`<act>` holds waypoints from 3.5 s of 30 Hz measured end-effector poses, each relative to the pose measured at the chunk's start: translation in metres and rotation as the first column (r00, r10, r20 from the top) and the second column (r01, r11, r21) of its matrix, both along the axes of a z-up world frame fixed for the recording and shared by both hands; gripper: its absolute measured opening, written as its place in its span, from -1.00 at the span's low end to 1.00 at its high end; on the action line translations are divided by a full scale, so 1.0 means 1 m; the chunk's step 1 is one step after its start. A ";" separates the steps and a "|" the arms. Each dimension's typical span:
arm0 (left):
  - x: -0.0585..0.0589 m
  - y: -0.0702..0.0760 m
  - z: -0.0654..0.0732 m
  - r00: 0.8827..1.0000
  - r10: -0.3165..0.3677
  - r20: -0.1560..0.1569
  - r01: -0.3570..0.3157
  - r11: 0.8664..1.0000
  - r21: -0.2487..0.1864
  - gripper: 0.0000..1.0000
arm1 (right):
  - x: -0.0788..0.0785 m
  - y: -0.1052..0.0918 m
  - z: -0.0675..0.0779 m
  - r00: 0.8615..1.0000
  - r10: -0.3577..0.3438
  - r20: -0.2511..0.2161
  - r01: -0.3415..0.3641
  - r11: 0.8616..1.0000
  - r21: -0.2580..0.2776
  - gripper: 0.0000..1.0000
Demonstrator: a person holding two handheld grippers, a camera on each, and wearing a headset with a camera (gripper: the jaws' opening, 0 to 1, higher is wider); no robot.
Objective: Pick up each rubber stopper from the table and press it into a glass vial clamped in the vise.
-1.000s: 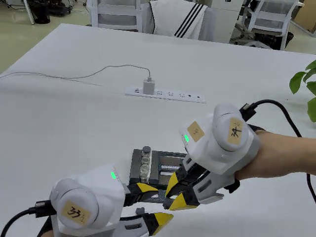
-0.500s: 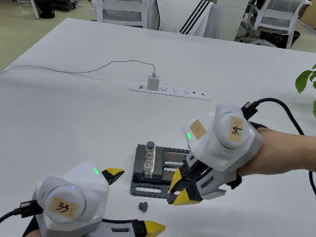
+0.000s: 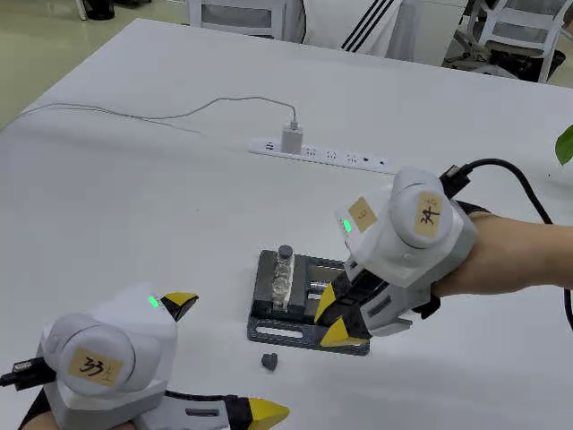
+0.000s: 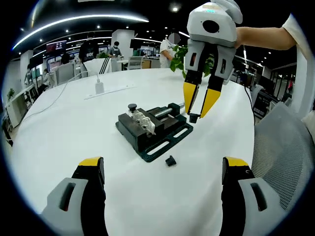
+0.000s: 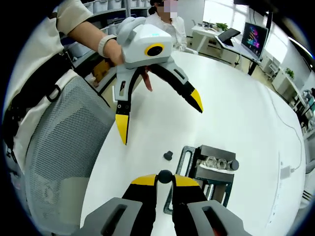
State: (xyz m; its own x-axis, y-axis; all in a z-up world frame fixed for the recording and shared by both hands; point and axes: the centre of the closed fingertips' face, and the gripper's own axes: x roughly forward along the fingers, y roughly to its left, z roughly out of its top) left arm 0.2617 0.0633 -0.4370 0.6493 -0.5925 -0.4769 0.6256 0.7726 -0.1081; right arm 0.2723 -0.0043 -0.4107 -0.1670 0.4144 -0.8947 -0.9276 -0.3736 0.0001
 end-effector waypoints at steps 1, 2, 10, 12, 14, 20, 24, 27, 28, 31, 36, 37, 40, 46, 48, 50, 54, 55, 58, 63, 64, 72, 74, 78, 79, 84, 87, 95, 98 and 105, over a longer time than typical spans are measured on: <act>0.000 0.001 0.000 1.000 0.003 0.000 -0.003 1.000 0.000 0.98 | 0.002 0.000 0.001 1.000 0.002 0.004 -0.002 1.000 -0.005 -0.88; 0.000 0.002 0.000 1.000 0.007 -0.001 -0.007 1.000 -0.002 0.98 | 0.007 0.001 0.002 1.000 0.010 0.016 -0.010 1.000 -0.006 -0.88; -0.001 0.005 0.003 1.000 0.013 -0.003 -0.013 1.000 0.000 0.98 | 0.042 0.006 0.007 0.988 0.081 0.132 -0.072 0.995 -0.073 -0.89; -0.001 0.006 0.003 1.000 0.012 -0.005 -0.012 1.000 0.001 0.98 | 0.045 0.009 0.007 0.987 0.090 0.131 -0.079 0.994 -0.081 -0.89; -0.002 0.006 0.002 1.000 0.009 -0.006 -0.009 1.000 0.005 0.98 | 0.053 0.011 0.007 0.981 0.113 0.159 -0.099 0.991 -0.095 -0.89; -0.005 0.010 -0.002 1.000 0.003 -0.015 -0.003 1.000 0.028 0.96 | 0.068 0.018 0.004 0.971 0.161 0.179 -0.141 0.982 -0.122 -0.90; -0.007 0.011 -0.003 1.000 0.003 -0.022 -0.003 1.000 0.029 0.96 | 0.071 0.024 0.000 0.971 0.168 0.168 -0.147 0.980 -0.131 -0.90; -0.006 0.013 -0.003 1.000 0.009 -0.022 -0.008 0.999 0.035 0.96 | 0.074 0.029 -0.003 0.970 0.176 0.166 -0.154 0.978 -0.138 -0.90; -0.006 0.013 -0.003 1.000 0.011 -0.022 -0.010 0.999 0.033 0.96 | 0.075 0.030 -0.004 0.970 0.177 0.165 -0.154 0.978 -0.141 -0.90; -0.006 0.014 -0.003 1.000 0.017 -0.022 -0.016 0.999 0.032 0.96 | 0.078 0.034 -0.006 0.970 0.180 0.164 -0.157 0.977 -0.144 -0.90; -0.005 0.014 -0.003 1.000 0.019 -0.022 -0.019 0.999 0.031 0.96 | 0.082 0.039 -0.009 0.967 0.191 0.170 -0.166 0.974 -0.152 -0.90; -0.004 0.014 -0.003 1.000 0.020 -0.023 -0.020 0.999 0.031 0.96 | 0.082 0.039 -0.009 0.967 0.191 0.171 -0.166 0.974 -0.151 -0.90; -0.004 0.015 -0.003 1.000 0.023 -0.019 -0.022 0.999 0.032 0.96 | 0.085 0.042 -0.010 0.964 0.197 0.180 -0.171 0.974 -0.151 -0.90; -0.003 0.016 -0.004 0.999 0.028 -0.022 -0.028 0.999 0.028 0.96 | 0.086 0.045 -0.014 0.959 0.212 0.189 -0.182 0.970 -0.162 -0.90; -0.003 0.016 -0.005 0.999 0.030 -0.022 -0.030 0.999 0.027 0.96 | 0.086 0.046 -0.016 0.961 0.207 0.181 -0.178 0.970 -0.165 -0.90; -0.003 0.017 -0.005 0.999 0.032 -0.024 -0.031 0.999 0.027 0.95 | 0.085 0.046 -0.017 0.961 0.210 0.182 -0.180 0.969 -0.168 -0.90; -0.003 0.017 -0.006 0.999 0.034 -0.025 -0.033 0.999 0.022 0.95 | 0.087 0.046 -0.019 0.960 0.207 0.187 -0.175 0.969 -0.172 -0.90; -0.004 0.017 -0.007 0.999 0.034 -0.027 -0.033 0.999 0.023 0.95 | 0.086 0.047 -0.019 0.962 0.202 0.183 -0.172 0.970 -0.170 -0.90; -0.004 0.017 -0.007 0.999 0.036 -0.029 -0.036 0.999 0.019 0.94 | 0.087 0.045 -0.021 0.957 0.216 0.194 -0.181 0.966 -0.184 -0.90; -0.006 0.017 -0.008 0.999 0.041 -0.034 -0.040 0.999 0.017 0.93 | 0.086 0.047 -0.022 0.958 0.212 0.191 -0.175 0.965 -0.194 -0.90; -0.006 0.017 -0.008 0.999 0.041 -0.035 -0.040 0.999 0.017 0.93 | 0.086 0.047 -0.022 0.960 0.209 0.189 -0.171 0.965 -0.198 -0.90; -0.006 0.014 -0.009 0.999 0.035 -0.036 -0.034 0.999 0.014 0.93 | 0.086 0.047 -0.021 0.980 0.119 0.158 -0.081 0.971 -0.225 -0.92; -0.006 0.013 -0.009 0.999 0.034 -0.035 -0.033 0.999 0.014 0.93 | 0.085 0.047 -0.022 0.983 0.102 0.156 -0.065 0.972 -0.227 -0.93; -0.005 0.011 -0.009 0.999 0.028 -0.035 -0.028 1.000 0.012 0.93 | 0.084 0.047 -0.021 0.985 0.071 0.158 -0.034 0.973 -0.229 -0.93; -0.004 0.011 -0.009 0.999 0.027 -0.035 -0.027 1.000 0.012 0.93 | 0.084 0.047 -0.021 0.985 0.061 0.159 -0.024 0.973 -0.228 -0.94; -0.003 0.011 -0.008 0.999 0.028 -0.032 -0.028 1.000 0.009 0.93 | 0.083 0.047 -0.020 0.985 0.017 0.172 0.017 0.980 -0.199 -0.94; -0.003 0.011 -0.008 0.999 0.028 -0.033 -0.027 1.000 0.009 0.93 | 0.082 0.046 -0.020 0.984 -0.022 0.179 0.052 0.985 -0.166 -0.94; -0.004 0.009 -0.010 0.999 0.024 -0.037 -0.024 1.000 0.009 0.92 | 0.085 0.047 -0.020 0.973 -0.083 0.218 0.103 0.991 -0.082 -0.95; -0.004 0.007 -0.010 0.999 0.019 -0.038 -0.019 1.000 0.010 0.92 | 0.087 0.047 -0.020 0.970 -0.106 0.217 0.122 0.991 -0.061 -0.95; -0.003 0.006 -0.009 0.999 0.014 -0.039 -0.014 1.000 0.009 0.92 | 0.087 0.049 -0.022 0.961 -0.109 0.255 0.132 0.988 -0.078 -0.94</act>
State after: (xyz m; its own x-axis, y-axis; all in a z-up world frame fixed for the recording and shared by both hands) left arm 0.2590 0.0693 -0.4464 0.6382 -0.5791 -0.5073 0.6099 0.7824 -0.1258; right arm 0.3593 0.0451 -0.4332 0.1127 0.3306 -0.9370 -0.9406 -0.2685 -0.2078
